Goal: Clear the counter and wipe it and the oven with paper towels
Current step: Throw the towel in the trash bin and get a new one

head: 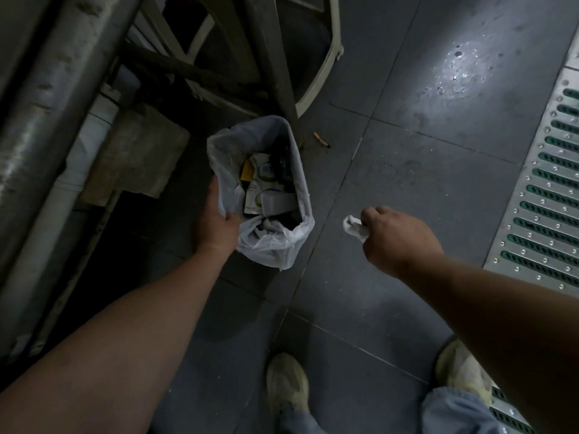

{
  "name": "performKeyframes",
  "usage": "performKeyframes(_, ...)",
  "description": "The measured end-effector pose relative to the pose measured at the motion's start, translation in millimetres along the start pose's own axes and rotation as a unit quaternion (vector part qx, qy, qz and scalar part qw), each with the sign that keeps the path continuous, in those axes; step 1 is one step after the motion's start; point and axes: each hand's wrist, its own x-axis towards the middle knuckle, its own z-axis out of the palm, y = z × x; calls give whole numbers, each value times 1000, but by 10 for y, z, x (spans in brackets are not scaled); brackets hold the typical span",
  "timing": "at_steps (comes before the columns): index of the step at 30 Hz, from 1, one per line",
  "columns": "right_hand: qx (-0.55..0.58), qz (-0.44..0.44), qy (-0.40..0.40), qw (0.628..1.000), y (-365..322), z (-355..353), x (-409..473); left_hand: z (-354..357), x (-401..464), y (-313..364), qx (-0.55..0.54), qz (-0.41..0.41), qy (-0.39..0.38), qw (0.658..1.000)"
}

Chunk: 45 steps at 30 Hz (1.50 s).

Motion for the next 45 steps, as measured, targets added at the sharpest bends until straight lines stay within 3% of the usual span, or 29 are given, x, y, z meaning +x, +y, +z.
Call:
performKeyframes(8, 5, -7, 7, 1000, -145, -159, 14, 35, -76, 66, -4, -12, 18, 1000)
performKeyframes(19, 6, -9, 6, 1000, -178, -168, -87, -40, -113, 0, -17, -11, -38, 999)
performKeyframes(28, 4, 1, 4, 1000, -114, -143, -183, -1, -195, 14, -30, -28, -22, 999)
performKeyframes(38, 16, 14, -2, 1000, -173, -239, -322, -23, -275, 63, -29, 46, -69, 996)
performKeyframes(45, -4, 15, 28, 999, -222, -684, -474, -201, -589, 215, -47, 3, -88, 995)
